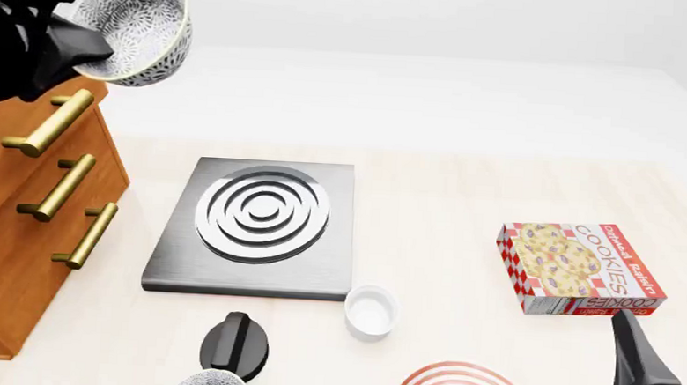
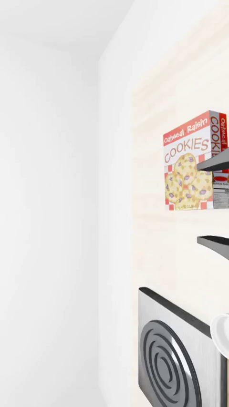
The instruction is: Pick the akita bowl on the wooden cabinet and place it on the plate.
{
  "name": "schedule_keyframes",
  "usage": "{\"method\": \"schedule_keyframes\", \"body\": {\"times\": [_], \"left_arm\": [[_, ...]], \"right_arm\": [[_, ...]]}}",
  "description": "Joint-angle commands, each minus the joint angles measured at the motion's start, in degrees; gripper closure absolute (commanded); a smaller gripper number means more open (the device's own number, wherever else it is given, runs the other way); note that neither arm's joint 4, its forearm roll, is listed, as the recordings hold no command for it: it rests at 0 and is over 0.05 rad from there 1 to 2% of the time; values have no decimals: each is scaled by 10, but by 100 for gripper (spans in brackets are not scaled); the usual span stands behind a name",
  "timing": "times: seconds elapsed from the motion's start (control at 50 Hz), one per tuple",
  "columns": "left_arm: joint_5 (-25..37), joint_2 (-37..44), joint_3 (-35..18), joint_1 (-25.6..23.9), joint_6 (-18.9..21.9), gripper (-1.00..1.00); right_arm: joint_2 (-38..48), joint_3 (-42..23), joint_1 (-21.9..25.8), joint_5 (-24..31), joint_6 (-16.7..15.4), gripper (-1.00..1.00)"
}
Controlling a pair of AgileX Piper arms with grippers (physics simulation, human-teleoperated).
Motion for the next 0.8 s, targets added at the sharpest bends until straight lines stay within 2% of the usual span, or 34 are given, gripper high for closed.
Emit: {"method": "schedule_keyframes", "body": {"times": [0.02, 0.44, 0.8], "left_arm": [[-9, -1, 11, -15, 8, 100], [-16, 1, 44, -45, 23, 100], [-24, 8, 71, -90, 36, 100]], "right_arm": [[0, 0, 0, 0, 0, -100], [0, 0, 0, 0, 0, -100], [0, 0, 0, 0, 0, -100]]}}
